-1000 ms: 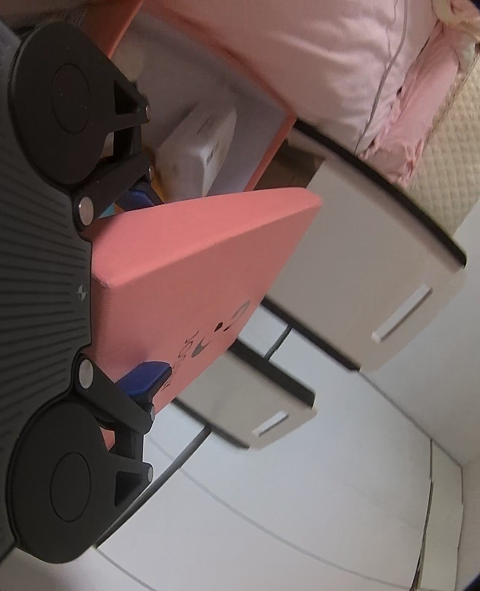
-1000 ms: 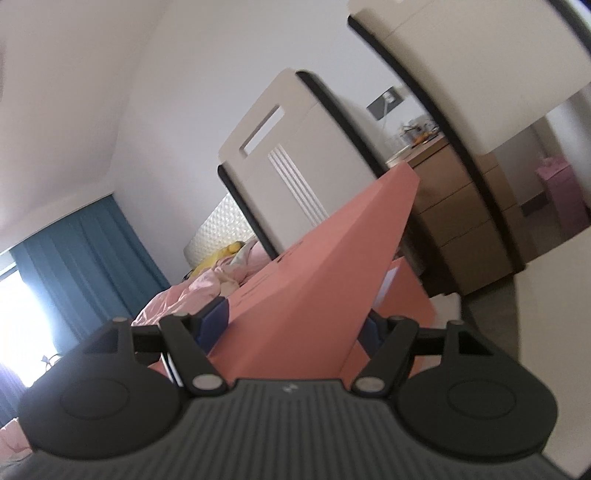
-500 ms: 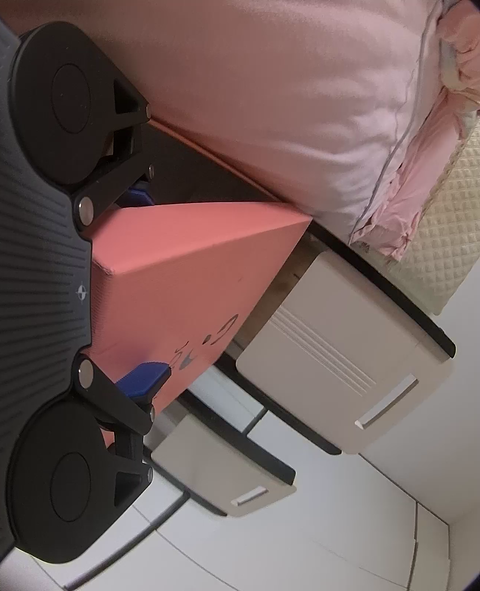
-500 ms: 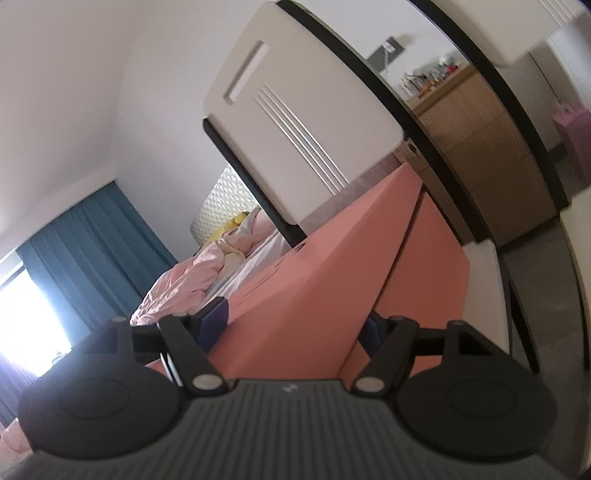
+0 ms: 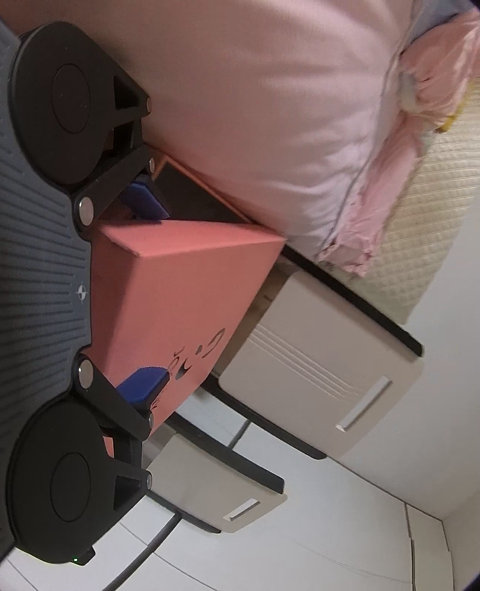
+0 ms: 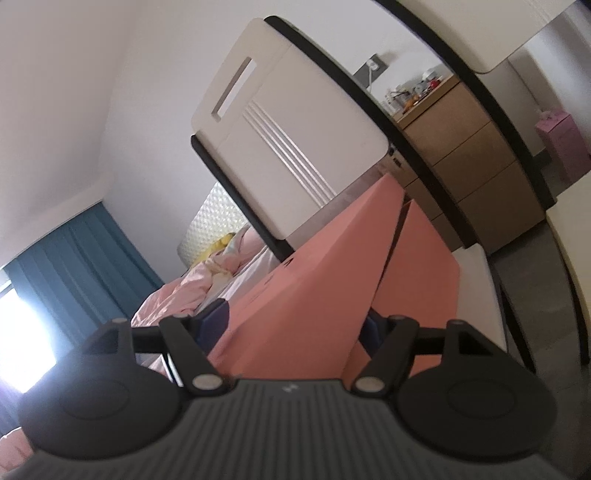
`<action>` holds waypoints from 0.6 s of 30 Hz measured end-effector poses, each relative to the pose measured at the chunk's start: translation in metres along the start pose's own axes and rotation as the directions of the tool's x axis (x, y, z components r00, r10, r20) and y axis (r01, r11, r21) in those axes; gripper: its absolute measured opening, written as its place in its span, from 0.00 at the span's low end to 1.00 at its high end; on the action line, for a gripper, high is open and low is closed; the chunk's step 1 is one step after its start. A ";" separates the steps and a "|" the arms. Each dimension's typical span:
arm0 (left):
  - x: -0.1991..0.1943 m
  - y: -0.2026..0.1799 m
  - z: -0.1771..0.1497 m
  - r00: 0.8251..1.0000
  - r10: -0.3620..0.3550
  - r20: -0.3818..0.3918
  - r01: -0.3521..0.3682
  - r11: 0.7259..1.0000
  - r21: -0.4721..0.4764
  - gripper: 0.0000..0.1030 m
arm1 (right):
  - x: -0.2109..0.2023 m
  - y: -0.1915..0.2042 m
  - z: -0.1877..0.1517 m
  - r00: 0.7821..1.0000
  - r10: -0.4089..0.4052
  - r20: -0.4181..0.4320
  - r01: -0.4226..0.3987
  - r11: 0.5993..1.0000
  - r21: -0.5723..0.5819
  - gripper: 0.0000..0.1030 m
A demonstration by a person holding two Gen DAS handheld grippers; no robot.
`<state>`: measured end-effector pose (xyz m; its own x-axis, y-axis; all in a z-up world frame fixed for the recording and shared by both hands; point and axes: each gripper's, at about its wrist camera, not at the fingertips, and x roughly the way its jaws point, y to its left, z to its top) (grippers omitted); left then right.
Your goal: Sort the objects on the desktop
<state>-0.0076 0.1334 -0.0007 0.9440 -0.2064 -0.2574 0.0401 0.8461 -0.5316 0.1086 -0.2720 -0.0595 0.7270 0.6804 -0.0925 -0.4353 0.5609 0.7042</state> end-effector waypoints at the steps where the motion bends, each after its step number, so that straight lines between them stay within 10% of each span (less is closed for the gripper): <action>1: -0.004 -0.003 -0.004 1.000 0.016 0.015 -0.016 1.000 0.018 0.88 | 0.001 0.000 -0.001 1.000 -0.010 0.002 0.010 1.000 -0.003 0.69; 14: -0.011 -0.032 -0.024 0.976 0.189 0.104 -0.209 0.946 0.247 0.91 | 0.009 0.000 -0.016 0.996 -0.093 -0.013 0.093 0.996 0.001 0.74; 18: -0.010 -0.033 -0.024 0.974 0.195 0.113 -0.218 0.942 0.256 0.92 | 0.006 0.004 -0.017 0.993 -0.117 0.004 0.117 0.992 -0.058 0.96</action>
<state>-0.0262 0.0951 -0.0001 0.9645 0.0196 -0.2633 -0.0846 0.9676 -0.2379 0.1024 -0.2572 -0.0693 0.7748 0.6086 -0.1714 -0.3774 0.6626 0.6469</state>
